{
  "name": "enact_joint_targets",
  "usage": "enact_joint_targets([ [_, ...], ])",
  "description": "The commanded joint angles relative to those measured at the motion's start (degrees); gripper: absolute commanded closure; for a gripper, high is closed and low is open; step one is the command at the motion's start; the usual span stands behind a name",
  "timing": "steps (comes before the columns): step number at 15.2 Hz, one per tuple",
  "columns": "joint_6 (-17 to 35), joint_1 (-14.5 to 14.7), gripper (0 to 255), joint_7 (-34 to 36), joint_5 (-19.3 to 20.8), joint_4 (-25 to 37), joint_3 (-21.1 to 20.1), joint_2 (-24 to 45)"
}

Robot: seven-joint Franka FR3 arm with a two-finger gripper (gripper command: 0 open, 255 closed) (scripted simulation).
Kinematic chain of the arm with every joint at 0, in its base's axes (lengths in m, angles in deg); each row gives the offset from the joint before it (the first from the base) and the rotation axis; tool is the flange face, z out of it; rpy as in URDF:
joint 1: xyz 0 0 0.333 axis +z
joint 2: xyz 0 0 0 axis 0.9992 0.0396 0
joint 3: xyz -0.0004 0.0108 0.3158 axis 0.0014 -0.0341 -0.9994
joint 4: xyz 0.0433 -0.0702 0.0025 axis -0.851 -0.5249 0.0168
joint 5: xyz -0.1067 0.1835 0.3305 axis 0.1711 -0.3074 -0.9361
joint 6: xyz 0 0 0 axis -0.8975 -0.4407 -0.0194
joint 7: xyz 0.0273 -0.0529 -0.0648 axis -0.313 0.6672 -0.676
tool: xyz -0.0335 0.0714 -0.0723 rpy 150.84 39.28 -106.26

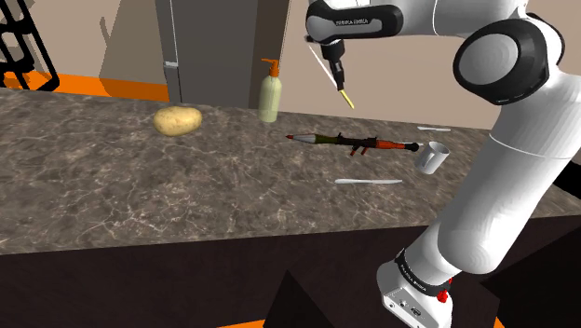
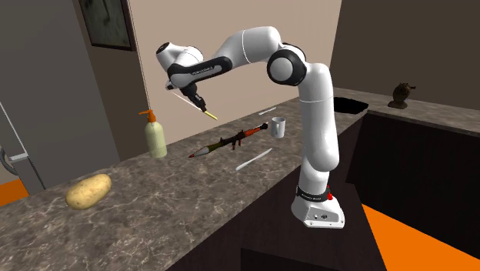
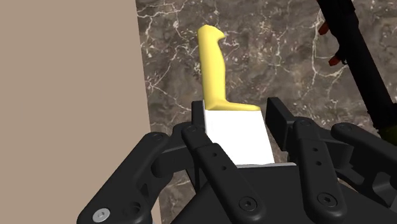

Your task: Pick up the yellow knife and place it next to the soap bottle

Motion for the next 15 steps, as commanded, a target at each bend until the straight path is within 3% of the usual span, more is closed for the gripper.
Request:
enact_joint_targets([
  [1,1.37,0.0,255,0.73,0.08,-1.68,-0.02,-0.15],
  [15,10.24,-0.43,255,4.86,0.56,-9.61,0.04,1.68],
])
